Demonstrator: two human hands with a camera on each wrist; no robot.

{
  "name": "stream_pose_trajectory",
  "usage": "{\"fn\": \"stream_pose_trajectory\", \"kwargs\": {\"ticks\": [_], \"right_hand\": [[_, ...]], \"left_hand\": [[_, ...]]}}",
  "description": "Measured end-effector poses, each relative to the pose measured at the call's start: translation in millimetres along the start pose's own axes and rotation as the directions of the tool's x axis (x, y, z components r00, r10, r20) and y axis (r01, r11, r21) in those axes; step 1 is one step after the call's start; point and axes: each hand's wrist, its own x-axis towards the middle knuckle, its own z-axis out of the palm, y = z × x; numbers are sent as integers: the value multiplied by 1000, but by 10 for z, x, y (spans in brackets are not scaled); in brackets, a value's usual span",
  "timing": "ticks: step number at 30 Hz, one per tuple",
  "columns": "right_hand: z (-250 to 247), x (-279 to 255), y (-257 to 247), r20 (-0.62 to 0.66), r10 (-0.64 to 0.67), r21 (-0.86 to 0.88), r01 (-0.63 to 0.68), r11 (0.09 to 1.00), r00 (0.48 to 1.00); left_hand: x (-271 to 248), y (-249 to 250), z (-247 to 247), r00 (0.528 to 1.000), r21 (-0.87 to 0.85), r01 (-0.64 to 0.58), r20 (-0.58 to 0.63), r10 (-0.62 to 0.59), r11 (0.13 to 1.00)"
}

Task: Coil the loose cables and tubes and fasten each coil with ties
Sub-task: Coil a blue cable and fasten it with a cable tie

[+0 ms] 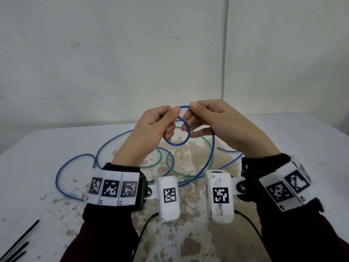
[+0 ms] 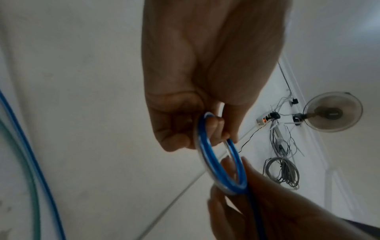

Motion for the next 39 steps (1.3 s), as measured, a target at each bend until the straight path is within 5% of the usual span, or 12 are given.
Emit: {"fn": "stream_pose_trajectory", "kwargs": {"ticks": [10, 12, 14, 18, 25, 31, 36, 39], "right_hand": [[101, 50, 69, 127, 16, 159, -37, 987, 992], [130, 90, 87, 103, -16, 224, -8, 975, 995], [124, 106, 106, 121, -33, 229, 5, 973, 992], [97, 70, 127, 184, -22, 32, 16, 999, 983], [125, 82, 51, 78, -3, 310, -22, 951, 997], [80, 50, 32, 21, -53, 40, 52, 998, 998], [111, 73, 16, 30, -39, 338, 27, 941, 999], [104, 75, 32, 20, -44, 247, 37, 968, 999]], "left_hand": [[69, -32, 179, 942, -20, -112, -321, 100, 994], [80, -8, 131, 963, -146, -56, -268, 15, 988], [74, 35, 29, 990, -244, 83, -90, -108, 966], [-15, 81, -146, 962, -76, 230, 165, -216, 970], [-1, 166, -45, 981, -300, 188, 11, -193, 935], [-17, 169, 83, 973, -196, 221, 105, -203, 956], [15, 189, 66, 984, -504, 155, -3, -181, 850], [8, 163, 32, 969, -395, 246, 101, -225, 885]]}}
